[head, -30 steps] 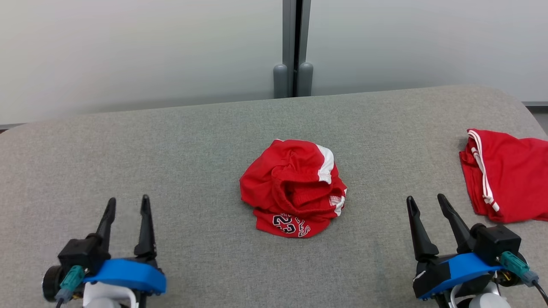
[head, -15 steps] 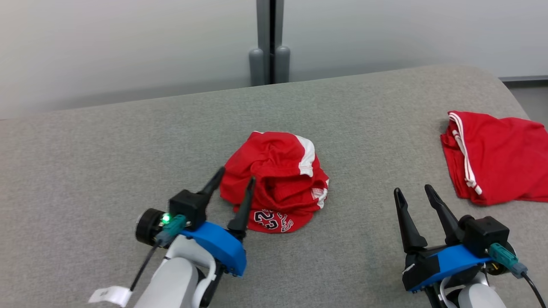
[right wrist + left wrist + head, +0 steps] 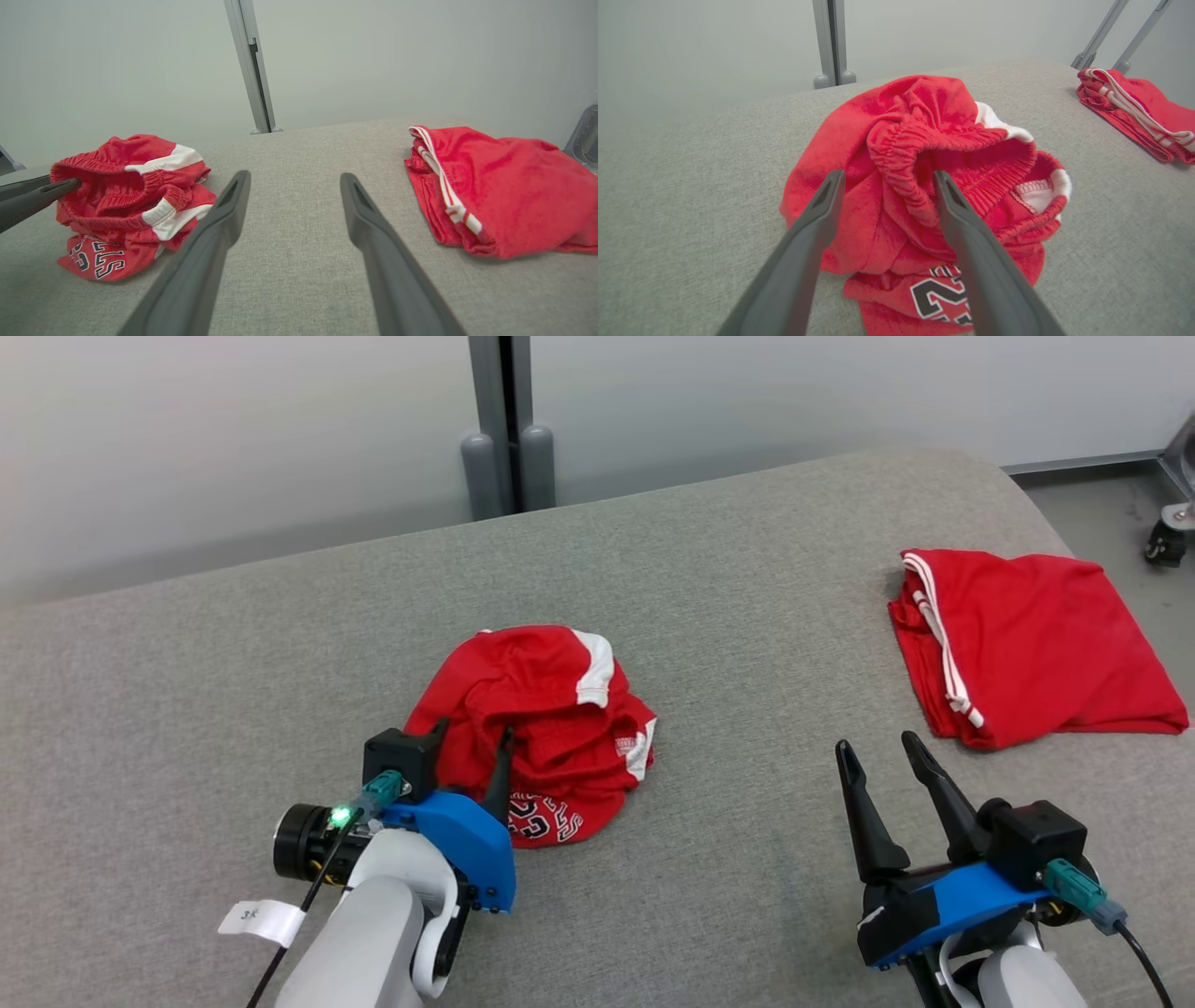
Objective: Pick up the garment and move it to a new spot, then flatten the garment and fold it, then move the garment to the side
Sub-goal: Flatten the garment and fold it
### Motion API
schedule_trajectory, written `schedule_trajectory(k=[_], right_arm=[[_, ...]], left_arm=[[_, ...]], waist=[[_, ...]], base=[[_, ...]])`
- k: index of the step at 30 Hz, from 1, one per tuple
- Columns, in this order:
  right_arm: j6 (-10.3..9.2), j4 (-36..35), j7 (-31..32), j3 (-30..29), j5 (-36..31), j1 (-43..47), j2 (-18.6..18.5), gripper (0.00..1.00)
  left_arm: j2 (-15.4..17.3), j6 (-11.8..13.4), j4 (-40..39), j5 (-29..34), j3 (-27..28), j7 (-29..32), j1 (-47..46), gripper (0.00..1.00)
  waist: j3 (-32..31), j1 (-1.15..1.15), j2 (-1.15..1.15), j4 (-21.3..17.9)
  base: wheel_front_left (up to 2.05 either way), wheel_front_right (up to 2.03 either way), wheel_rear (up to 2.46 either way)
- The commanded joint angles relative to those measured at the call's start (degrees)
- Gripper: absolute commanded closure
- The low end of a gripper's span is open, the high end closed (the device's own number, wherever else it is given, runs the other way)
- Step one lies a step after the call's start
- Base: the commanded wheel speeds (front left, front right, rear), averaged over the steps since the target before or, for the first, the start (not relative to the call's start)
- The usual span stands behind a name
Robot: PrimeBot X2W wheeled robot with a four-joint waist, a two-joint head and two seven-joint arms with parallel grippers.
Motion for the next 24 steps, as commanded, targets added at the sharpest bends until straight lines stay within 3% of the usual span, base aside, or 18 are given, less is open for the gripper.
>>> schedule_trajectory(k=[1,2,3,4,9,14,17,24], right_arm=[[0.00,0.18,-0.37,0.19,0.20,-0.59,0.07,0.00],[0.00,0.34,-0.42,0.34,0.25,-0.69,0.07,0.00],[0.00,0.45,-0.47,0.47,0.33,-0.81,0.07,0.00],[0.00,0.59,-0.51,0.70,0.40,-0.91,0.08,0.00],[0.00,1.36,-0.76,1.01,0.70,-1.00,0.10,0.00],[0.00,1.66,-0.74,0.78,0.63,-0.62,0.06,0.00],[0.00,1.70,-0.51,0.75,0.48,-0.51,-0.03,0.00],[0.00,1.13,-0.10,0.73,-0.16,-0.27,-0.18,0.00]], left_arm=[[-0.26,1.06,0.92,-0.28,0.71,-0.22,-0.94,0.00],[-0.31,1.35,1.56,-0.60,0.85,0.16,-1.19,0.00],[-0.39,1.58,2.20,-0.86,0.95,0.39,-1.50,0.61],[-0.42,1.70,2.66,-1.14,1.12,0.54,-1.90,1.00],[-0.72,1.06,4.20,-1.15,0.58,-1.04,-5.54,1.00],[-1.63,-3.94,1.11,-4.33,-1.84,-4.46,-10.52,1.00],[-1.85,-5.40,-2.58,-7.88,-4.98,-6.26,-13.30,1.00],[-1.83,-4.64,-13.79,-19.83,-13.23,-11.06,-20.52,1.00]], waist=[[-0.20,0.00,0.00,-0.55],[-0.24,0.00,0.00,-0.84],[-0.29,0.00,0.00,-1.11],[-0.36,0.00,0.00,-1.41],[-0.77,0.00,0.00,-2.42],[-1.32,0.00,0.00,-2.61],[-1.63,0.00,0.00,-2.71],[-1.87,0.00,0.00,-1.99]], base=[[0.00,0.00,0.00],[0.00,0.00,0.00],[0.00,0.00,0.00],[0.00,0.00,0.00],[0.00,0.00,0.00],[0.00,0.00,0.00],[0.00,0.00,0.00],[0.00,0.00,0.00]])
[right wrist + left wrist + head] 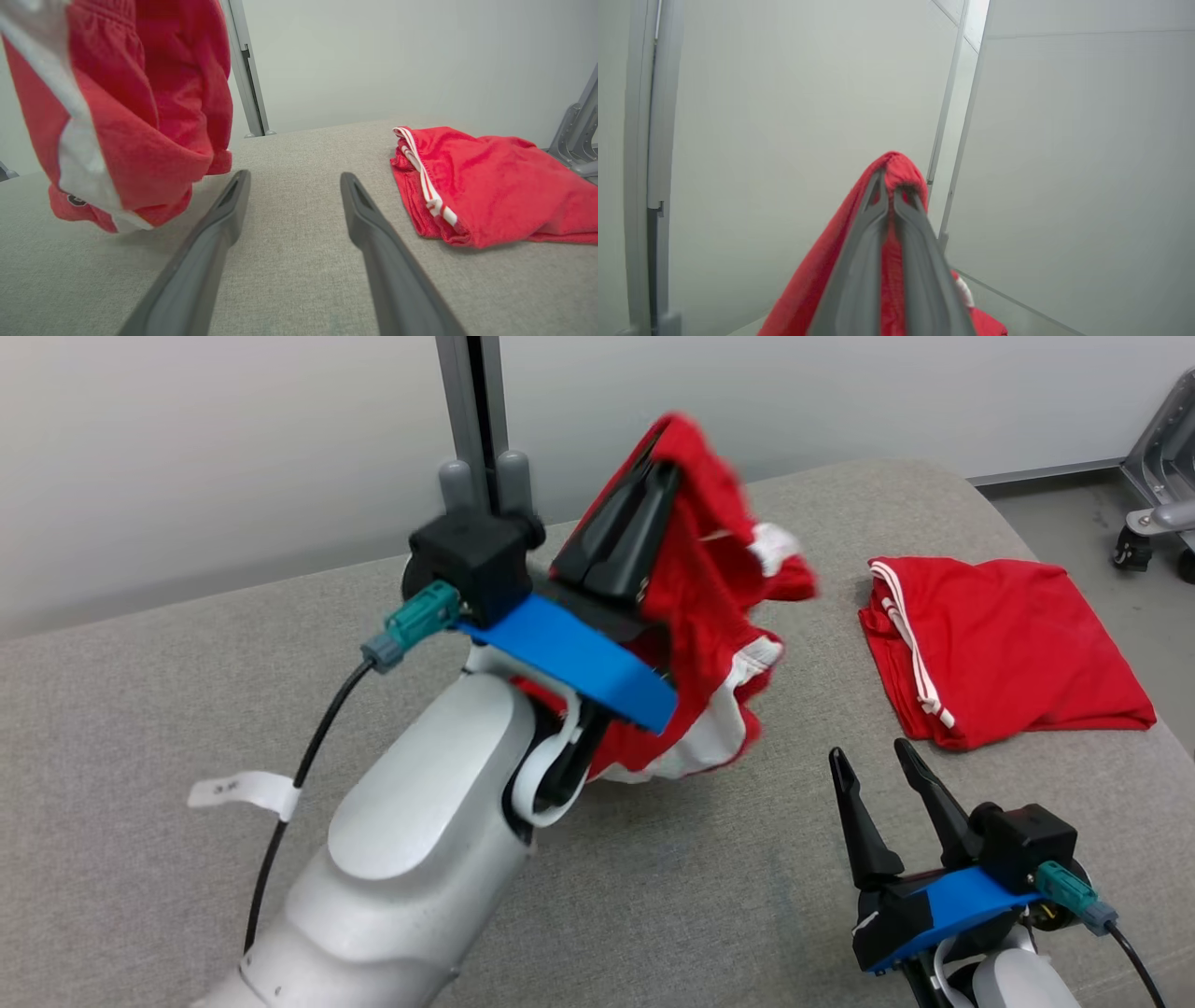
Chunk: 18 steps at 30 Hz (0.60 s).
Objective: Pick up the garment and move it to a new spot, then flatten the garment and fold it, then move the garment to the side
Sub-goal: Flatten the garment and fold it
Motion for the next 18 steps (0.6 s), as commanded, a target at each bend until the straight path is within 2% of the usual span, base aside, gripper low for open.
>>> schedule_trajectory(k=[1,5,8,12,16,18], right_arm=[[0.00,-0.29,0.12,0.04,-0.52,-0.15,-0.15,0.00],[0.00,-0.57,0.11,0.09,-0.31,-0.35,-0.11,0.00],[0.00,-0.86,0.02,0.04,-0.26,-0.65,-0.07,0.00],[0.00,-1.18,-0.08,-0.10,-0.22,-1.04,-0.02,0.00],[0.00,-1.29,-0.15,-0.02,-0.14,-1.42,0.01,0.00],[0.00,-1.26,-0.14,0.14,-0.17,-1.66,0.02,0.00]], left_arm=[[0.03,1.05,-1.97,-2.05,-1.12,-1.26,-2.14,1.00],[0.05,3.65,-5.68,-6.96,-2.37,-3.12,-4.61,1.00],[0.06,5.55,-4.68,-8.49,-2.41,-3.44,-3.52,1.00],[0.16,7.25,1.30,-9.99,0.33,-3.60,0.04,1.00],[1.92,8.70,10.08,-9.53,3.55,-3.63,3.57,1.00],[2.25,9.07,11.84,-9.19,4.63,-3.63,4.09,1.00]], waist=[[0.04,0.00,0.00,0.28],[0.50,0.00,0.00,0.96],[1.28,0.00,0.00,1.73],[2.53,0.00,0.00,2.96],[3.71,0.00,0.00,4.18],[3.94,0.00,0.00,4.38]], base=[[0.00,0.00,0.00],[0.00,0.00,0.00],[0.00,0.00,0.00],[0.00,0.00,0.00],[0.00,0.00,0.00],[0.00,0.00,0.00]])
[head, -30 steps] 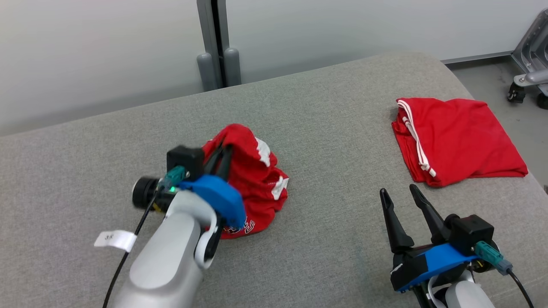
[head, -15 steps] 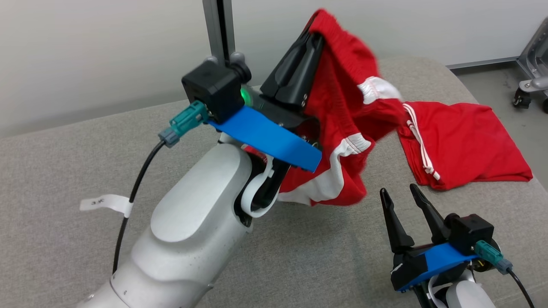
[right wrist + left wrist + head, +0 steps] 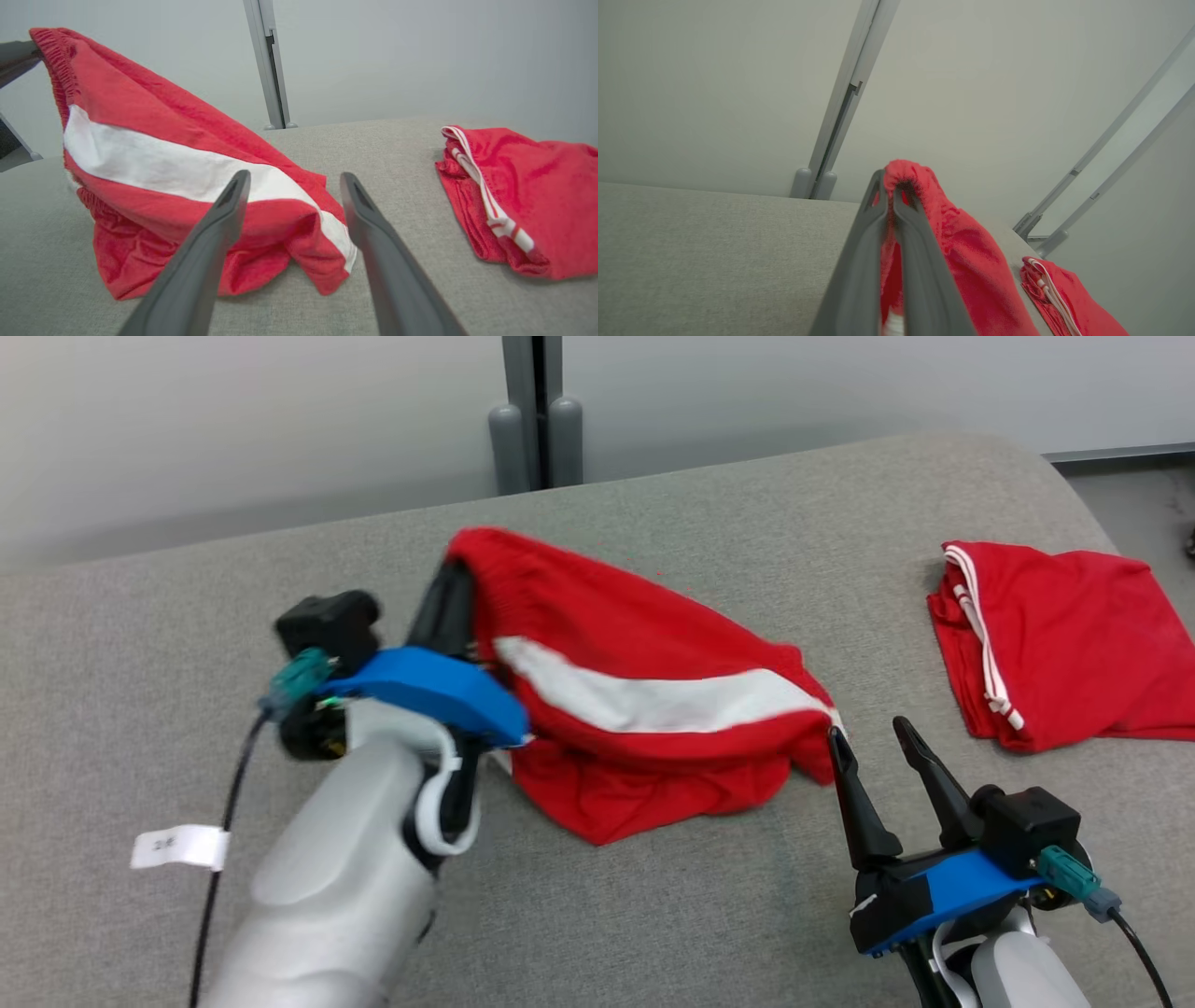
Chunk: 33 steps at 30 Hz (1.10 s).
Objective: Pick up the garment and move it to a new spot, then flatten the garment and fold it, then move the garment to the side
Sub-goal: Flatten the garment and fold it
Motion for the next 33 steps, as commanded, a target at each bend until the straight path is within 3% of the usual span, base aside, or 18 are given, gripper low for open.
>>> schedule_trajectory(k=[1,7,8,9,10,17,22,29,33], right_arm=[[0.00,-0.14,-0.16,0.09,0.13,-0.70,-0.04,0.00],[0.00,0.10,-0.20,1.27,0.31,-1.92,-0.01,0.00],[0.00,0.14,-0.26,1.43,0.33,-2.08,-0.01,0.00],[0.00,0.23,-0.33,1.56,0.32,-2.17,0.00,0.00],[0.00,0.32,-0.39,1.69,0.37,-2.21,0.01,0.00],[0.00,0.90,-0.60,1.11,0.24,-1.76,0.03,0.00],[0.00,0.89,-0.55,0.85,0.08,-1.24,0.04,0.00],[0.00,0.74,-0.26,0.60,0.35,-0.32,0.06,0.00],[0.00,0.87,-0.34,1.12,0.69,-0.25,0.07,0.00]], left_arm=[[0.49,0.46,0.94,0.55,1.36,-0.23,0.20,1.00],[2.69,3.45,6.34,4.51,11.05,-0.26,2.10,1.00],[2.85,3.66,7.10,5.25,12.31,-0.25,2.56,0.79],[2.87,3.54,7.95,5.69,13.18,-0.26,3.01,0.36],[2.81,2.99,9.11,5.85,13.84,-0.25,3.38,0.00],[3.86,0.25,14.55,8.04,15.67,-0.26,5.09,0.00],[4.70,-1.89,11.44,11.84,15.21,-0.26,7.94,0.00],[5.22,-7.77,3.71,20.20,4.53,3.10,11.27,0.00],[6.26,-8.61,-1.46,25.88,-2.61,8.92,9.98,0.00]], waist=[[0.63,0.00,0.00,0.55],[2.10,0.00,0.00,1.22],[2.27,0.00,0.00,1.24],[2.38,0.00,0.00,1.25],[2.48,0.00,0.00,1.24],[2.23,0.00,0.00,2.08],[1.37,0.00,0.00,3.37],[0.37,0.00,0.00,4.92],[0.32,0.00,0.00,4.63]], base=[[0.00,0.00,0.00],[0.00,0.00,0.00],[0.00,0.00,0.00],[0.00,0.00,0.00],[0.00,0.00,0.00],[0.00,0.00,0.00],[0.00,0.00,0.00],[0.00,0.00,0.00],[0.00,0.00,0.00]])
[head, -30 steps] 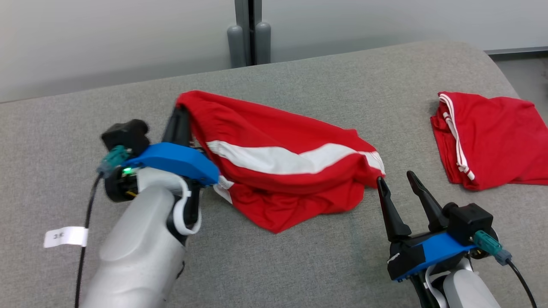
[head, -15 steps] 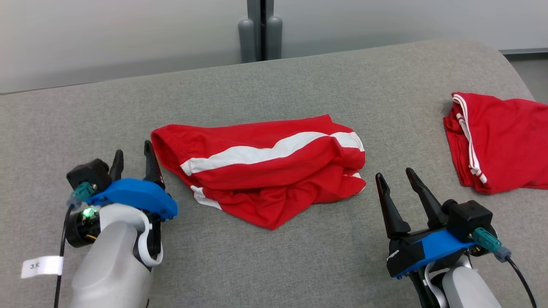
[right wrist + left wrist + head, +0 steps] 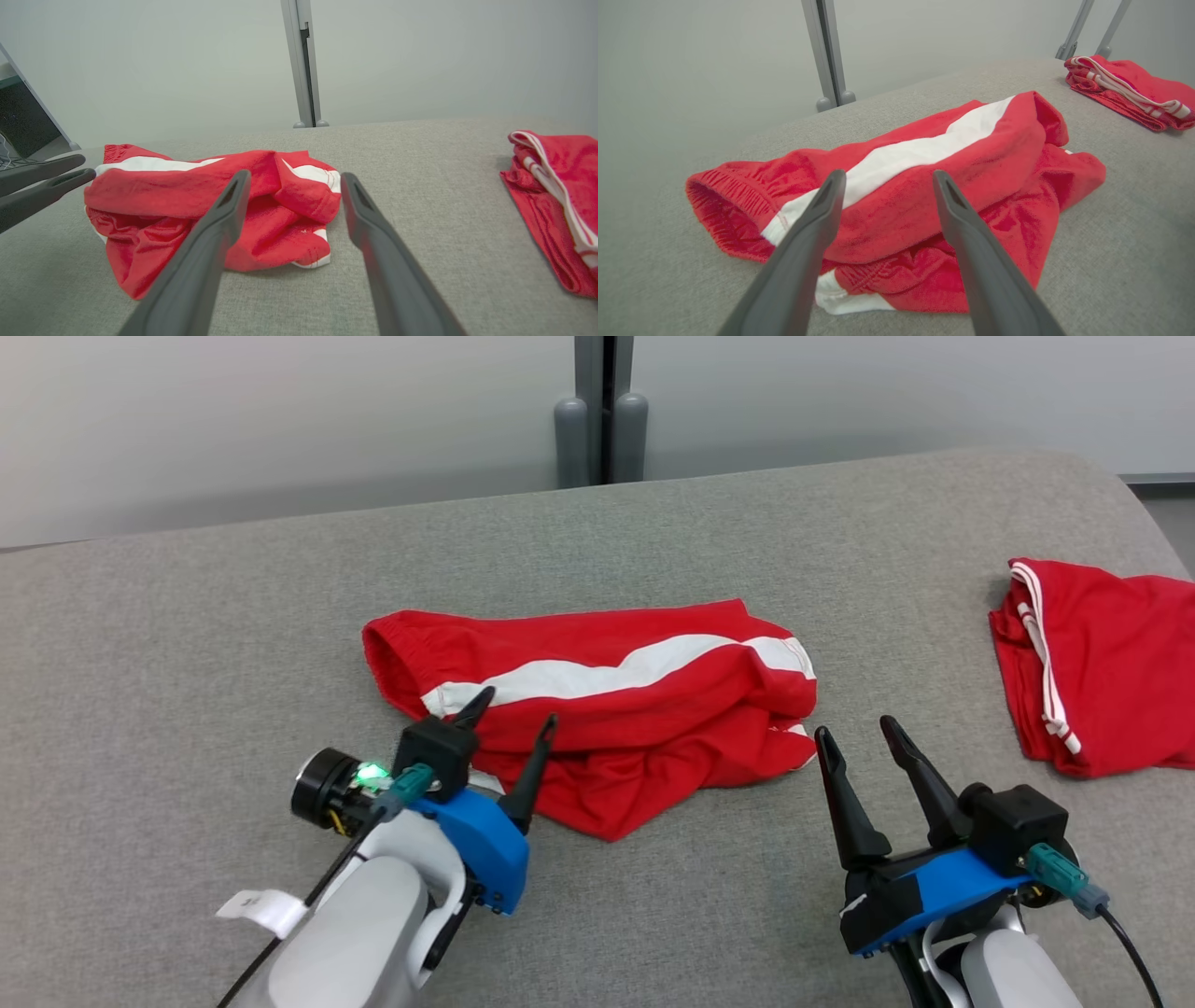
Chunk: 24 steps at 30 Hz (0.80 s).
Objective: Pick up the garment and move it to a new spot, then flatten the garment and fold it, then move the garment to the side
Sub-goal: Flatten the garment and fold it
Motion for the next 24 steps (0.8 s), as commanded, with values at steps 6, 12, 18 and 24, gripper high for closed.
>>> schedule_trajectory(k=[6,12,18,24], right_arm=[[0.00,0.59,-0.47,1.13,0.98,-0.07,0.00,0.00],[0.00,1.17,-1.11,1.66,1.45,-0.61,0.00,0.00],[0.00,1.37,-1.66,2.19,1.62,-1.19,0.01,0.00],[0.00,1.22,-2.19,2.81,1.76,-1.83,0.01,0.00]], left_arm=[[0.89,-0.86,-2.08,4.87,-5.66,6.06,-3.82,0.00],[1.79,-1.56,-0.81,6.75,-8.48,11.40,-7.18,0.00],[1.60,-2.24,1.41,3.96,-8.65,18.43,-8.89,0.00],[0.54,-0.10,2.56,0.86,-5.21,18.41,-10.57,1.00]], waist=[[0.33,0.00,0.00,-2.35],[1.15,0.00,0.00,-4.93],[2.34,0.00,0.00,-6.39],[3.86,0.00,0.00,-7.03]], base=[[0.00,0.00,0.00],[0.00,0.00,0.00],[0.00,0.00,0.00],[0.00,0.00,0.00]])
